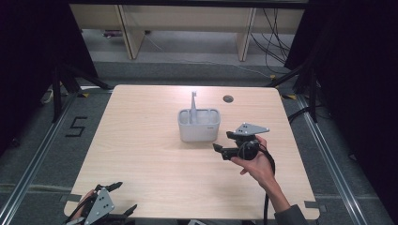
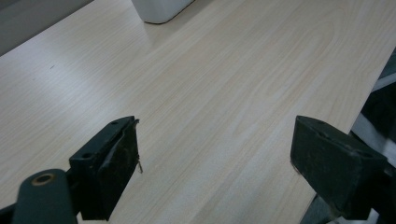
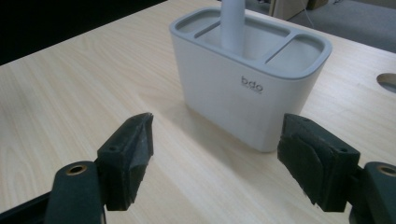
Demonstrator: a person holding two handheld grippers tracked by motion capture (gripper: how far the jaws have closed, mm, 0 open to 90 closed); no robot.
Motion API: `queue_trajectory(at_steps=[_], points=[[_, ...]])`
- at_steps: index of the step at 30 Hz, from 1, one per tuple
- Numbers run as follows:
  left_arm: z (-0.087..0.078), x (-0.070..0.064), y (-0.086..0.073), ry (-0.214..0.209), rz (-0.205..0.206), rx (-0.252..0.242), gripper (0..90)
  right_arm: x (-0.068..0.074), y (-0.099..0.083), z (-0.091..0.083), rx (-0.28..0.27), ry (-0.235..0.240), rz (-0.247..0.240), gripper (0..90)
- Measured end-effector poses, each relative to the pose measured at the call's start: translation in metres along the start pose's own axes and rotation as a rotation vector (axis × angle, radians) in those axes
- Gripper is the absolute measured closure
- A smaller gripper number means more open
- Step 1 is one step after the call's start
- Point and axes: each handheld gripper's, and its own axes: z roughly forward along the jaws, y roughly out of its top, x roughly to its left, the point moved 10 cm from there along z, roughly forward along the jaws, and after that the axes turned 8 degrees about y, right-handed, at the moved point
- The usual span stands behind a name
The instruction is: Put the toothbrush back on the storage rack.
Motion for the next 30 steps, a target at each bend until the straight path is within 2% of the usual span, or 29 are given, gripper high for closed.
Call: queue_trajectory(at_steps=[2,3,4,6,8,9,10,11,14,15,17,18,20,21,22,23,24,25,28,29,30], points=[[0.0,0.001,0.0,0.001,-0.001,0.002,14.9,0.003,-0.004,0.0,0.007,0.012,-0.019,26.9],[0.0,0.001,0.0,0.005,0.001,0.003,14.8,0.006,-0.005,0.002,0.003,0.026,-0.012,26.9],[0.0,0.001,0.0,0.005,0.001,0.003,14.9,0.005,-0.006,0.001,0.002,0.01,-0.027,26.7],[0.0,0.0,0.0,-0.001,0.003,0.003,14.8,0.012,-0.01,0.002,0.014,0.034,0.01,26.3],[0.001,0.0,0.0,0.004,-0.004,-0.001,14.9,0.011,-0.012,0.003,0.019,0.03,-0.031,25.9],[0.001,0.0,-0.001,0.004,-0.003,0.002,14.8,0.013,-0.015,0.003,0.023,0.028,-0.005,25.7],[0.001,0.0,-0.001,0.003,-0.002,0.001,14.9,0.014,-0.015,0.005,0.021,0.039,-0.026,25.7],[0.001,0.0,-0.001,0.002,-0.002,0.001,14.9,0.015,-0.018,0.004,0.03,0.034,-0.005,25.5],[0.0,0.002,-0.002,0.005,0.019,0.016,14.8,0.018,-0.022,0.005,0.034,0.048,-0.025,24.7],[0.001,0.002,-0.002,0.007,0.017,0.013,14.8,0.019,-0.024,0.003,0.043,0.037,0.004,24.7],[0.0,0.002,-0.002,0.005,0.014,0.013,14.8,0.019,-0.026,0.005,0.037,0.05,-0.021,24.5],[0.001,0.0,-0.001,0.002,-0.002,0.003,14.8,0.02,-0.029,0.004,0.041,0.047,-0.004,24.3],[0.0,0.002,-0.002,0.004,0.018,0.017,14.8,0.017,-0.032,0.002,0.037,0.025,-0.019,24.2],[0.001,0.001,-0.001,0.008,0.007,0.004,14.9,0.02,-0.035,0.003,0.046,0.041,0.006,23.9],[0.001,-0.001,0.0,0.005,-0.007,-0.005,14.8,0.02,-0.037,0.003,0.049,0.038,0.012,23.9],[0.001,0.0,-0.001,0.001,-0.004,0.003,14.9,0.018,-0.038,0.002,0.042,0.024,-0.014,23.9],[0.001,0.0,-0.001,0.001,-0.004,0.003,14.8,0.018,-0.038,0.002,0.042,0.024,-0.014,23.9],[0.0,0.002,-0.002,0.006,0.02,0.016,14.8,0.02,-0.04,0.001,0.046,0.029,0.008,23.9],[0.001,0.001,-0.002,0.008,0.016,0.011,14.9,0.022,-0.044,0.001,0.05,0.042,0.002,23.9],[0.001,0.001,-0.001,0.007,0.007,0.006,14.8,0.025,-0.047,0.002,0.048,0.053,0.017,23.9],[0.001,-0.001,-0.001,0.005,-0.006,-0.001,14.8,0.025,-0.048,0.001,0.052,0.05,0.01,23.9]])
